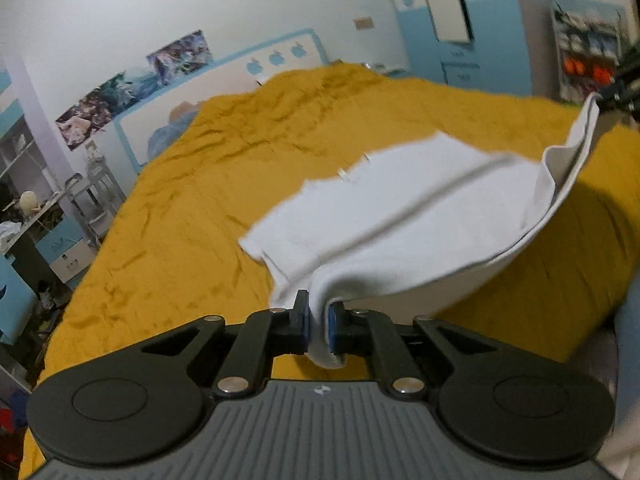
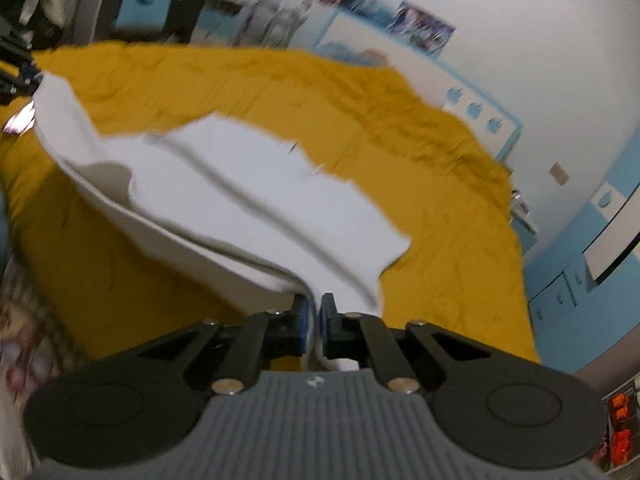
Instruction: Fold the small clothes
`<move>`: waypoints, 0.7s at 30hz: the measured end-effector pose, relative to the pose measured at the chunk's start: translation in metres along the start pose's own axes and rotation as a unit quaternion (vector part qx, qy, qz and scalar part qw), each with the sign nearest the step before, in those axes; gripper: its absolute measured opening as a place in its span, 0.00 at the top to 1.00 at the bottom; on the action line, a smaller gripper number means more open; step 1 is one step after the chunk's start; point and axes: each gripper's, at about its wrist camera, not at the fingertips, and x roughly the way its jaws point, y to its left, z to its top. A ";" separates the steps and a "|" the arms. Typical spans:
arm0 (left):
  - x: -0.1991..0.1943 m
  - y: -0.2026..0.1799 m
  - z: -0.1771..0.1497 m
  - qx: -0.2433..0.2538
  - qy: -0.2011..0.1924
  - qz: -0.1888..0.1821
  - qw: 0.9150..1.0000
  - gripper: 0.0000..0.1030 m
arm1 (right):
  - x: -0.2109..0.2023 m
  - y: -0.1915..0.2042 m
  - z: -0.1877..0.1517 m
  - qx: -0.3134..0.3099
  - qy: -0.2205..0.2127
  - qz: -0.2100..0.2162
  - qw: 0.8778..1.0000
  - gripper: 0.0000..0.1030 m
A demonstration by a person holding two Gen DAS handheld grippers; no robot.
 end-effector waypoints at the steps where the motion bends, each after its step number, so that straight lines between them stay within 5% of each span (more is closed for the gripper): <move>1: 0.002 0.006 0.008 -0.006 -0.005 0.004 1.000 0.91 | 0.002 -0.003 0.008 0.003 -0.008 -0.009 1.000 1.00; 12: 0.065 0.054 0.085 -0.018 -0.047 0.046 0.998 0.91 | 0.051 -0.070 0.094 0.029 -0.078 -0.086 0.993 1.00; 21: 0.155 0.083 0.119 -0.038 -0.034 0.067 0.996 0.91 | 0.167 -0.117 0.157 0.043 -0.084 -0.105 0.990 1.00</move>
